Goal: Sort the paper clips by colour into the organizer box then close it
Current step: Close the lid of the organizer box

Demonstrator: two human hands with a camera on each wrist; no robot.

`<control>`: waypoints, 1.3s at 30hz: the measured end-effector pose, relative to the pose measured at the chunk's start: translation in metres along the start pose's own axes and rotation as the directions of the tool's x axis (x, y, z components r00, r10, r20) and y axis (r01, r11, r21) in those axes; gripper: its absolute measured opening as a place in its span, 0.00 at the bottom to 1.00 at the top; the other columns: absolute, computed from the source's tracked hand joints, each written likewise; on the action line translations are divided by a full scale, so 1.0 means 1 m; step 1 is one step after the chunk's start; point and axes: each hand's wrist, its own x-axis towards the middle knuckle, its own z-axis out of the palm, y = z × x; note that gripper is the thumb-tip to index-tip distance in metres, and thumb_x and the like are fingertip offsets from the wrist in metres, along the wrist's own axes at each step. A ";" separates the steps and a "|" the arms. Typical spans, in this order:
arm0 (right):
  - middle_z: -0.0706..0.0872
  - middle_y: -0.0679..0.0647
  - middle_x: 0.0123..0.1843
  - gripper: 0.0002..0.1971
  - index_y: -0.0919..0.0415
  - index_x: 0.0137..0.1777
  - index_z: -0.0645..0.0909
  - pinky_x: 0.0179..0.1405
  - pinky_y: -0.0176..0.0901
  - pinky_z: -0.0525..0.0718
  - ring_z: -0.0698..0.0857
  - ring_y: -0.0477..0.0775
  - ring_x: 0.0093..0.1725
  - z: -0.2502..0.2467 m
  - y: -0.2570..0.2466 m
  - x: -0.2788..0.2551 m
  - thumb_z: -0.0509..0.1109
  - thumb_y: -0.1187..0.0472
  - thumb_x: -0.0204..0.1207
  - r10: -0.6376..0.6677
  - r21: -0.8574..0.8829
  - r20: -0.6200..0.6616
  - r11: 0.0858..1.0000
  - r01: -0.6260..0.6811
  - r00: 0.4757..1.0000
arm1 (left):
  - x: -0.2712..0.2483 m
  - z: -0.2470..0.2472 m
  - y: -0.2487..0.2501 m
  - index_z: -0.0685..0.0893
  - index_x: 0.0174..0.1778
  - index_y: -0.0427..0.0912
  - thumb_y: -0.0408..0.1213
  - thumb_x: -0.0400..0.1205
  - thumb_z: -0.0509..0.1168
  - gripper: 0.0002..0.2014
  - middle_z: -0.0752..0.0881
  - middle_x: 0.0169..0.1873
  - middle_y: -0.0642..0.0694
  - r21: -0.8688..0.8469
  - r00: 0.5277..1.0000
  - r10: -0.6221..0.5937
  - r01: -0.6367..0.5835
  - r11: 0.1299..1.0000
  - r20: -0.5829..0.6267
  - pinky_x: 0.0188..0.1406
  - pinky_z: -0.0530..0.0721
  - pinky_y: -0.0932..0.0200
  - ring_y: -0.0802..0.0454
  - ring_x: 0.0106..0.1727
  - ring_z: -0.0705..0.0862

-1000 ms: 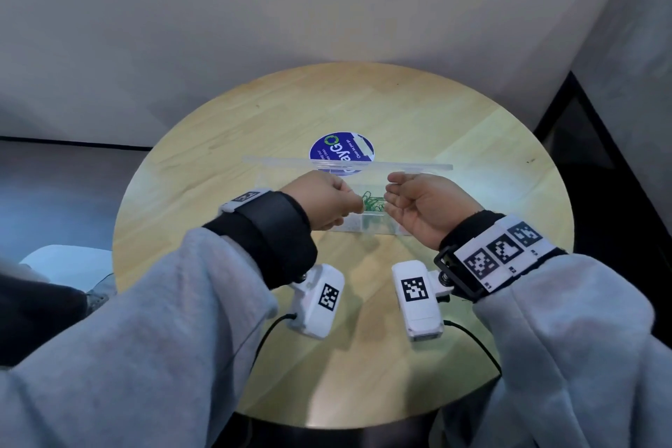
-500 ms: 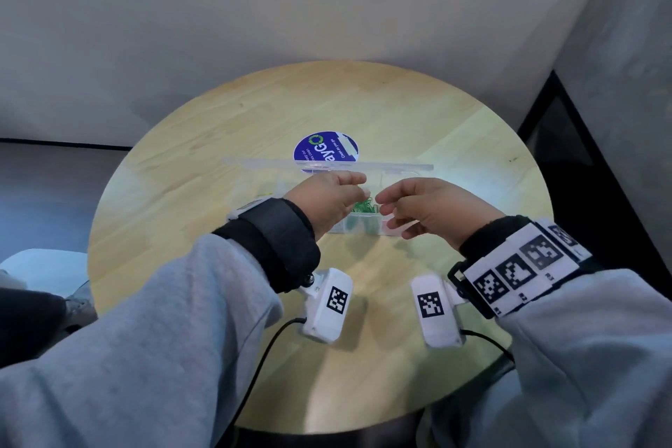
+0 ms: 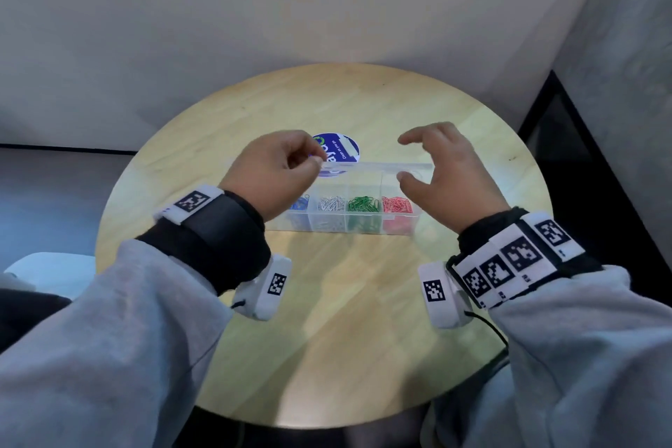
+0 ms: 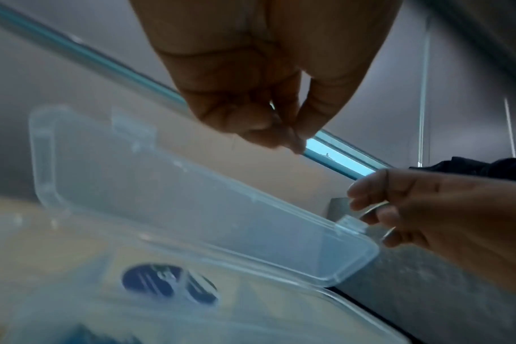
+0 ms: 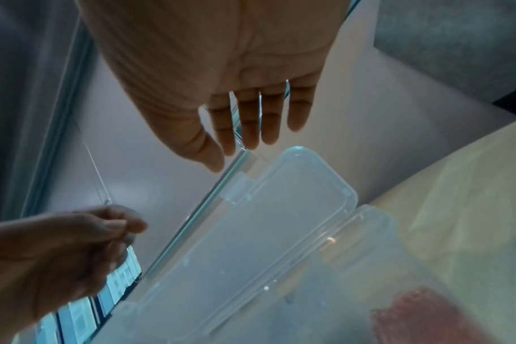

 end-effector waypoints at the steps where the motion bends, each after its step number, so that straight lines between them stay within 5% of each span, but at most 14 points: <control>1: 0.74 0.47 0.69 0.23 0.51 0.69 0.74 0.66 0.42 0.72 0.73 0.49 0.67 0.000 0.001 0.000 0.69 0.60 0.73 -0.005 -0.043 0.058 0.999 0.008 0.998 | 0.001 -0.007 -0.004 0.86 0.48 0.47 0.38 0.79 0.63 0.08 0.81 0.41 0.50 0.115 0.996 0.059 -0.052 0.992 -0.063 0.45 0.74 0.63 0.57 0.42 0.78; 4: 0.72 0.44 0.75 0.26 0.48 0.74 0.70 0.68 0.43 0.72 0.73 0.47 0.71 0.005 0.006 -0.002 0.67 0.58 0.75 0.044 -0.149 0.255 0.989 -0.005 0.966 | 0.008 -0.023 -0.027 0.78 0.68 0.52 0.47 0.75 0.59 0.24 0.78 0.67 0.49 0.479 1.000 0.007 -0.004 0.878 -0.003 0.73 0.66 0.50 0.47 0.72 0.71; 8: 0.75 0.43 0.71 0.22 0.48 0.70 0.74 0.60 0.41 0.77 0.77 0.47 0.67 0.010 0.007 -0.004 0.66 0.57 0.75 0.089 -0.184 0.310 0.982 -0.032 0.947 | 0.003 -0.027 -0.048 0.67 0.76 0.57 0.42 0.79 0.59 0.27 0.74 0.73 0.51 0.667 0.943 -0.256 0.052 0.743 0.212 0.82 0.50 0.41 0.49 0.75 0.71; 14: 0.74 0.43 0.71 0.25 0.47 0.72 0.74 0.61 0.39 0.76 0.79 0.48 0.65 0.022 0.005 -0.011 0.69 0.53 0.73 0.150 -0.297 0.405 0.955 -0.026 0.902 | -0.014 -0.022 -0.068 0.68 0.77 0.56 0.33 0.79 0.57 0.28 0.74 0.70 0.52 0.676 0.913 -0.272 -0.006 0.737 0.305 0.63 0.75 0.55 0.47 0.68 0.76; 21: 0.76 0.45 0.71 0.25 0.49 0.74 0.72 0.63 0.38 0.75 0.79 0.49 0.66 0.025 -0.003 -0.023 0.66 0.54 0.76 0.156 -0.373 0.400 0.928 0.005 0.903 | -0.023 -0.024 -0.082 0.71 0.77 0.52 0.34 0.82 0.57 0.25 0.78 0.66 0.50 0.649 0.932 -0.167 -0.089 0.755 0.322 0.57 0.74 0.59 0.49 0.66 0.78; 28: 0.75 0.50 0.67 0.30 0.52 0.75 0.69 0.65 0.43 0.76 0.75 0.52 0.68 0.033 -0.012 -0.012 0.68 0.49 0.73 0.208 -0.447 0.398 0.895 -0.009 0.893 | -0.001 -0.026 -0.087 0.73 0.75 0.47 0.36 0.81 0.62 0.24 0.77 0.62 0.45 0.698 0.897 -0.164 -0.193 0.689 0.410 0.57 0.78 0.54 0.46 0.63 0.78; 34: 0.59 0.56 0.80 0.31 0.48 0.73 0.64 0.71 0.50 0.74 0.64 0.59 0.78 0.046 -0.005 -0.010 0.72 0.58 0.71 0.241 -0.480 0.390 0.877 -0.027 0.889 | 0.000 -0.021 -0.097 0.73 0.67 0.43 0.28 0.80 0.59 0.19 0.73 0.70 0.45 0.711 0.893 -0.118 -0.260 0.653 0.435 0.59 0.78 0.53 0.43 0.66 0.77; 39: 0.71 0.52 0.71 0.23 0.51 0.69 0.69 0.60 0.44 0.74 0.72 0.56 0.70 0.042 -0.007 -0.012 0.68 0.55 0.75 0.193 -0.491 0.411 0.870 0.039 0.891 | -0.005 -0.030 -0.100 0.76 0.60 0.40 0.34 0.82 0.57 0.11 0.81 0.59 0.44 0.729 0.894 -0.135 -0.254 0.635 0.428 0.49 0.76 0.54 0.43 0.57 0.81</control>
